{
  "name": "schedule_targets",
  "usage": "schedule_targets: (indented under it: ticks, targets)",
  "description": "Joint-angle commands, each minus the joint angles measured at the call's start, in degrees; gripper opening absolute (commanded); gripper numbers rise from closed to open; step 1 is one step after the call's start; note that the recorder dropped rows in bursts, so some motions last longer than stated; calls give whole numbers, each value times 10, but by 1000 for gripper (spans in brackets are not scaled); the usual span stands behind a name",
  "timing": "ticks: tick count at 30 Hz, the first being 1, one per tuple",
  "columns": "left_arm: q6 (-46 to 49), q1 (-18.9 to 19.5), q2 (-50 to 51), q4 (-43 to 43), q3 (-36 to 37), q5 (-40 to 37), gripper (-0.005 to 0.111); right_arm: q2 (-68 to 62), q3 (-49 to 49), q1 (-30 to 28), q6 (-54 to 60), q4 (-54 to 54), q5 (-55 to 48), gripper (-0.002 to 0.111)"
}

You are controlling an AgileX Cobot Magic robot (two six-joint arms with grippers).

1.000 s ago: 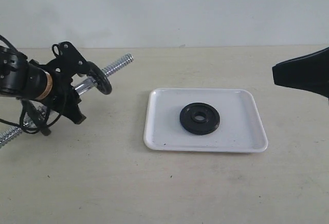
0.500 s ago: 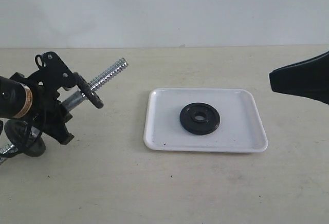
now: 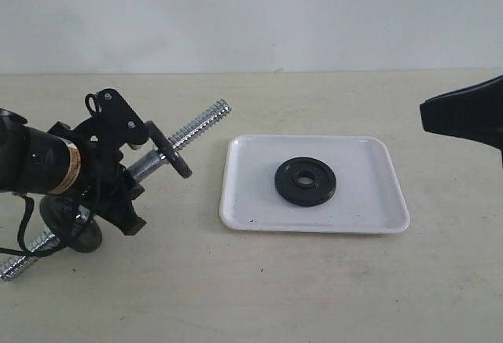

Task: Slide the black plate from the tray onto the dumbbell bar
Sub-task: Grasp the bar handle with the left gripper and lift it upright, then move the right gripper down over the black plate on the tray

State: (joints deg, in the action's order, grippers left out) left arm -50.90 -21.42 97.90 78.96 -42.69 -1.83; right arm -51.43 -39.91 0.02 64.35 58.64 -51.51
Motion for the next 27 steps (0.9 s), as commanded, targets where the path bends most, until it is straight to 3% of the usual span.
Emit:
schedule_targets:
  ticks: [1,13,22,27]
  targets:
    - [-12,-6,-50,-21,-16,18,4,-1,-1,0,5,-8,18,0]
    - [-23,-6,-106,-21,-6,14,4,-132,-11,0,-19,-32,50,0]
    - [-37,-6,-114,-21,-6,18,4,-269,-98,2,-25,-43,26,0]
    - [-47,-6,-114,-21,-6,18,4,-334,-179,70,-136,-202,51,0]
